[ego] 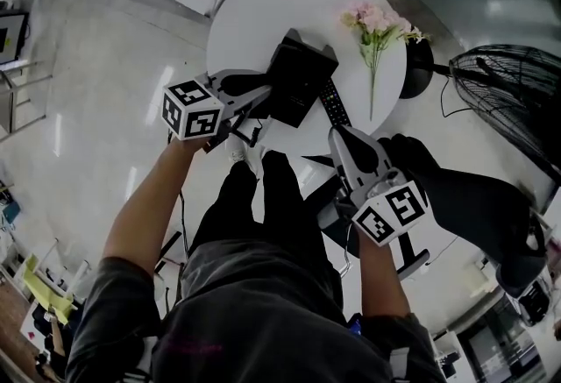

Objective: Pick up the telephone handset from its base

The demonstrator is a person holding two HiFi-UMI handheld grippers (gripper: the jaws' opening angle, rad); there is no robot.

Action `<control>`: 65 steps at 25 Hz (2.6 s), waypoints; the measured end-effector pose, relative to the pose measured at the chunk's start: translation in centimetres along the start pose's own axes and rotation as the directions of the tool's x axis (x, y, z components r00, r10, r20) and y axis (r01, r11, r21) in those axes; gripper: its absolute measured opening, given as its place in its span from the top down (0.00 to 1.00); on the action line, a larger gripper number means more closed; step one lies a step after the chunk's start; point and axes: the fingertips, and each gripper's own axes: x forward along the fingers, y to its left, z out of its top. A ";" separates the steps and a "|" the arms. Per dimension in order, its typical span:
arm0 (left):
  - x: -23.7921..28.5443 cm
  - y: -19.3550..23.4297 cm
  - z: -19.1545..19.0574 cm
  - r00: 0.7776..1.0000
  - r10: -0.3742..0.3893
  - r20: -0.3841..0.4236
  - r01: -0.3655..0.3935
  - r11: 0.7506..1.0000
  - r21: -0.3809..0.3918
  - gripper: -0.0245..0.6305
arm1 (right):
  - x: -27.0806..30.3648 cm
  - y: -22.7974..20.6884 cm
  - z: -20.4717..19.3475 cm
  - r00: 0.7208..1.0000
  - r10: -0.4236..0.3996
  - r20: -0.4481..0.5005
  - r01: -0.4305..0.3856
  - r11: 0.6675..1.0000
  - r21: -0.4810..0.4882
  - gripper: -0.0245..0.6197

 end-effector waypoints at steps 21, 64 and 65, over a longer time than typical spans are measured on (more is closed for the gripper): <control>-11.8 -12.1 9.4 0.957 -0.094 0.275 0.063 0.991 0.120 0.84 | -3.5 7.1 6.4 0.987 -0.017 0.159 0.036 0.993 -0.117 0.93; -29.1 -31.3 16.3 0.845 -0.219 0.487 -0.008 0.907 0.422 0.85 | -13.7 23.3 14.8 0.907 0.060 0.418 0.097 0.933 -0.345 0.93; -29.1 -31.3 16.4 0.844 -0.220 0.488 -0.007 0.907 0.421 0.85 | -13.7 23.3 14.9 0.906 0.060 0.419 0.098 0.934 -0.345 0.93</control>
